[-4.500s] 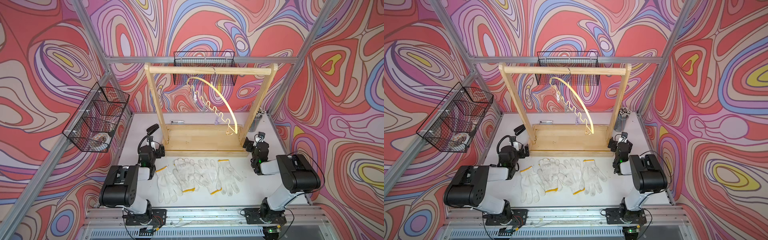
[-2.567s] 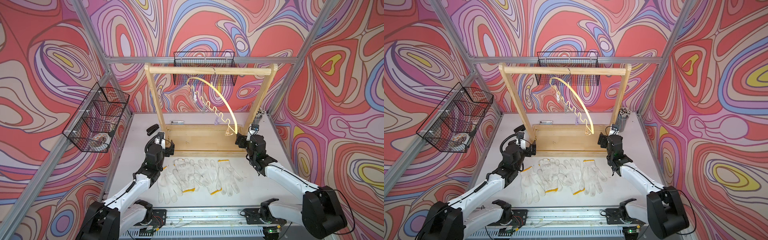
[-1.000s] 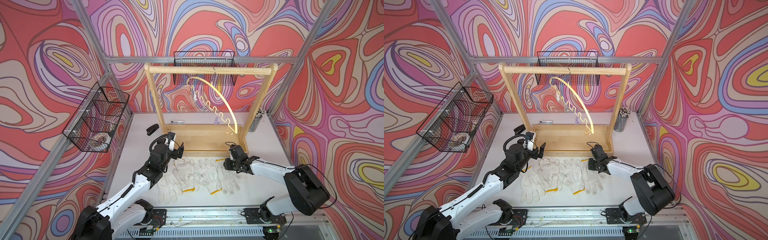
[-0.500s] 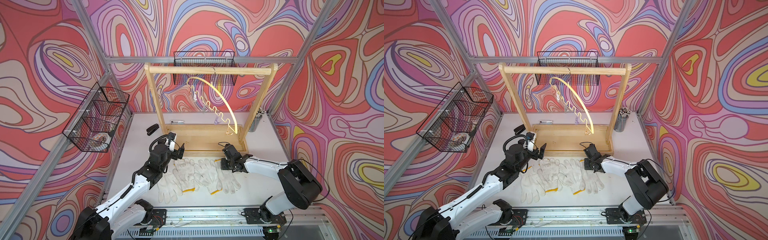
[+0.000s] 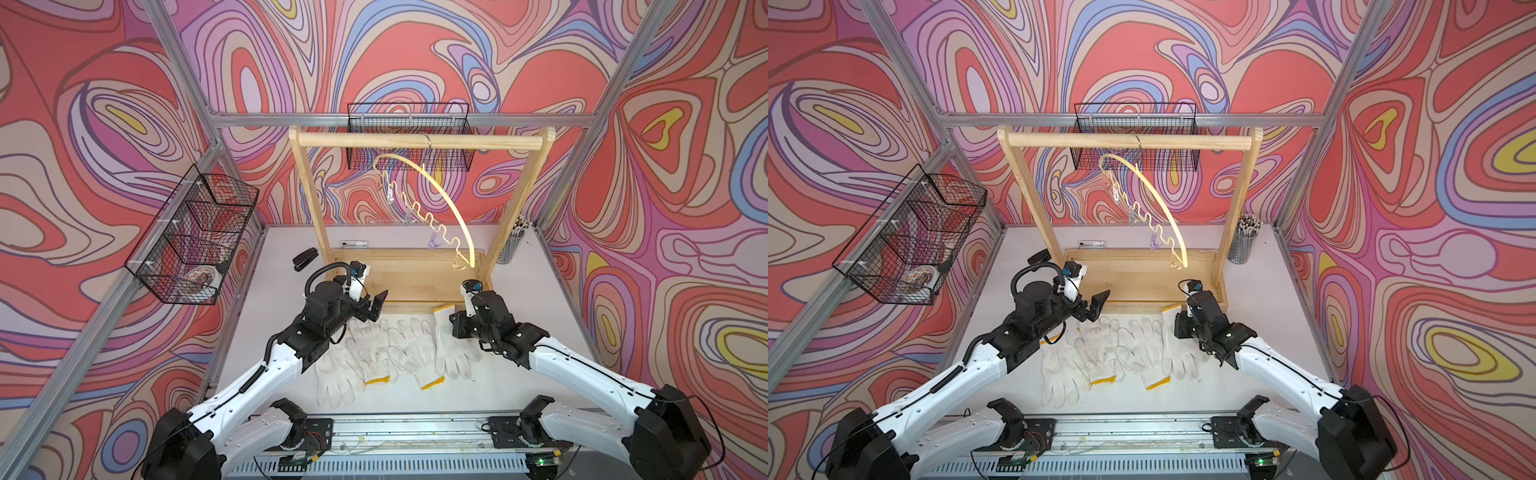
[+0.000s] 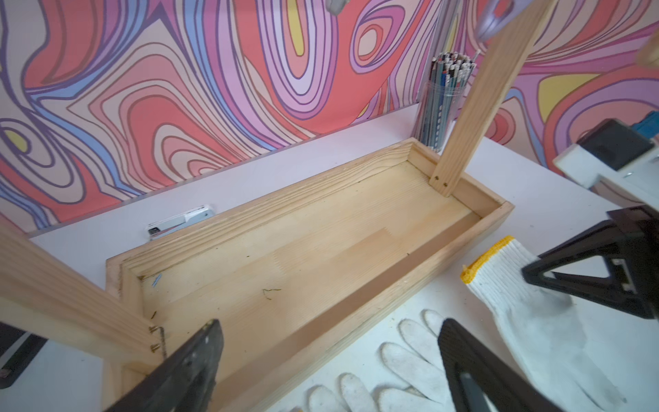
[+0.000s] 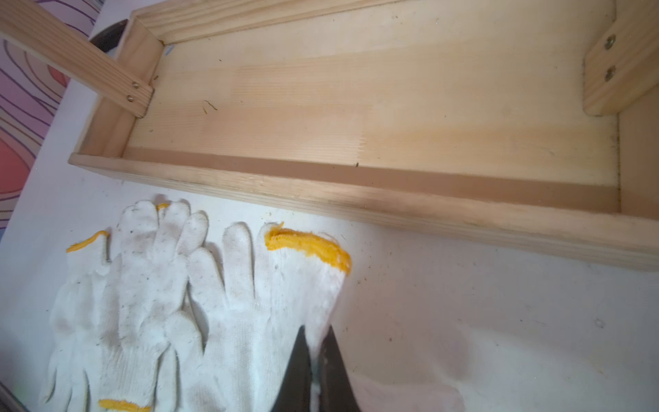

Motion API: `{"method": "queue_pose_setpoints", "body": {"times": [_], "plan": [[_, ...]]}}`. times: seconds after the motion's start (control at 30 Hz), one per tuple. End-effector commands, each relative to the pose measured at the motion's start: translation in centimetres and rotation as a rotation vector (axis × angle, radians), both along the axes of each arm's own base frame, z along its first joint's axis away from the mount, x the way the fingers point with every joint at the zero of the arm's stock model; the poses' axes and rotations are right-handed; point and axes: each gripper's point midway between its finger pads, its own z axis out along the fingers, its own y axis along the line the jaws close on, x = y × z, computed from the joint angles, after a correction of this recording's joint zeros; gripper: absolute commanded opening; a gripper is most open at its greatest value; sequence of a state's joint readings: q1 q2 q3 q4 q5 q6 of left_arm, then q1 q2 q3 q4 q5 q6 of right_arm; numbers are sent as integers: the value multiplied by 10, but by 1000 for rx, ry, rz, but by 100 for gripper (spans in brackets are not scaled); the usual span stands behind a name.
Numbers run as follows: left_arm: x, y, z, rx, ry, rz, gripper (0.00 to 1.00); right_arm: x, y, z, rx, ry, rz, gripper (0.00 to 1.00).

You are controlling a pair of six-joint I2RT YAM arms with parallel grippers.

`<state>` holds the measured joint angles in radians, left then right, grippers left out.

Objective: Clip the gloves onto a hanger to dry
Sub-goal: Pick up the glove from the center of the board.

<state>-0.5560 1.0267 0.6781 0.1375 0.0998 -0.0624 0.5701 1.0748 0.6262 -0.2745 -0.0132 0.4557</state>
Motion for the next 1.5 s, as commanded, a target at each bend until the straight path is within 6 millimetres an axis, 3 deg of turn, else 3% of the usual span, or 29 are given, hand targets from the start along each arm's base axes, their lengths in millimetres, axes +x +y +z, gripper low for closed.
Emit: {"method": "queue_pose_setpoints", "body": {"times": [0.0, 0.4, 0.67, 0.97, 1.3, 1.47], "plan": [[-13, -17, 8, -103, 85, -87, 97, -5, 12, 25, 59, -62, 79, 0], [-44, -55, 29, -360, 214, -324, 94, -21, 40, 110, 269, -240, 254, 0], [-60, -77, 35, -457, 281, -494, 87, -22, 53, 145, 351, -309, 310, 0], [-65, -89, 42, -521, 302, -570, 79, -23, 63, 152, 406, -325, 354, 0], [-59, -106, 54, -606, 270, -597, 68, -24, 65, 148, 423, -319, 367, 0], [-58, -114, 60, -627, 261, -613, 57, -25, 64, 151, 426, -334, 361, 0]]}}
